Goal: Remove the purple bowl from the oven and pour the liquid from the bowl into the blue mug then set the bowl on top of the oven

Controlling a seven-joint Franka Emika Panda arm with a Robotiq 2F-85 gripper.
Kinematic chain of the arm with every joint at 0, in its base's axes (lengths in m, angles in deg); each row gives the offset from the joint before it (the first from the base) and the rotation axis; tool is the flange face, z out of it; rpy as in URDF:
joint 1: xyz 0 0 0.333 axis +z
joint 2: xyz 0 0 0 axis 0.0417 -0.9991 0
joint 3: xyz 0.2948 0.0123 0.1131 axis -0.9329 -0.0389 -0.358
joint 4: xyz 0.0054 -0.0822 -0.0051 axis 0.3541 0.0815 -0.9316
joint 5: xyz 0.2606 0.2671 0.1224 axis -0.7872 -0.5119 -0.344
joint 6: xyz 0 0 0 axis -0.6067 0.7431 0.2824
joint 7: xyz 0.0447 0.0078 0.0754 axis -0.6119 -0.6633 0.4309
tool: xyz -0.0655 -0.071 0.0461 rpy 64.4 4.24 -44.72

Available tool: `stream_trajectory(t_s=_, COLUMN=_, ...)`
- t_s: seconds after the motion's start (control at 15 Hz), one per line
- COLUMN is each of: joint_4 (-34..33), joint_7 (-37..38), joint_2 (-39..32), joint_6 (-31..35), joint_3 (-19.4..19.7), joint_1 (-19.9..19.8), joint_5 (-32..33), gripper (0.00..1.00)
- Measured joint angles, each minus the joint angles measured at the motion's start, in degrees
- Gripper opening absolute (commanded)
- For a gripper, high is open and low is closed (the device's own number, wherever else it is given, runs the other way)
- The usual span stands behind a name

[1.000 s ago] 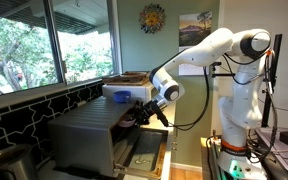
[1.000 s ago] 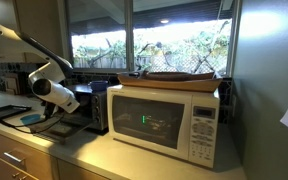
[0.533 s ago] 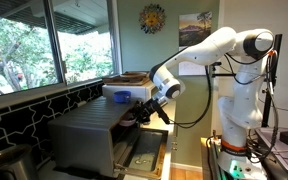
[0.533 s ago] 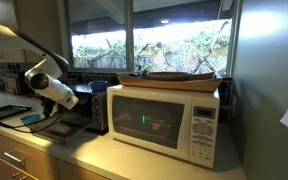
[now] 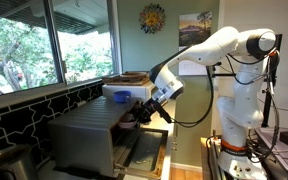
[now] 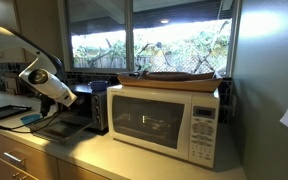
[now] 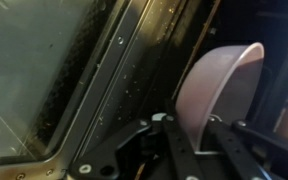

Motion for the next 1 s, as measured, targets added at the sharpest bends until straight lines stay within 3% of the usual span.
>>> stream_trajectory(t_s=0.13, joint_4=1.83, joint_7=6.78, joint_2=0.04, joint_6=0.03, joint_3=-1.95, joint_1=-1.06, joint_5=7.14, gripper=0.04)
stream_trajectory(t_s=0.47, joint_4=6.22, joint_7=22.99, joint_2=2.79, joint_6=-0.2, joint_3=-0.45, joint_1=-0.17, joint_5=26.45, gripper=0.04)
stream_trajectory(t_s=0.73, joint_4=9.81, joint_7=32.16, joint_2=6.29, joint_6=-3.85, joint_3=-0.84, joint_1=-3.99, joint_5=39.48, gripper=0.04)
stream_trajectory(t_s=0.8, joint_4=10.59, joint_7=34.37, joint_2=7.22, joint_6=-5.48, joint_3=-0.84, joint_1=-5.18, joint_5=42.91, gripper=0.17)
stream_trajectory(t_s=1.0, joint_4=11.87, joint_7=38.45, joint_2=9.87, joint_6=-9.43, joint_3=-0.86, joint_1=-8.07, joint_5=48.95, gripper=0.17)
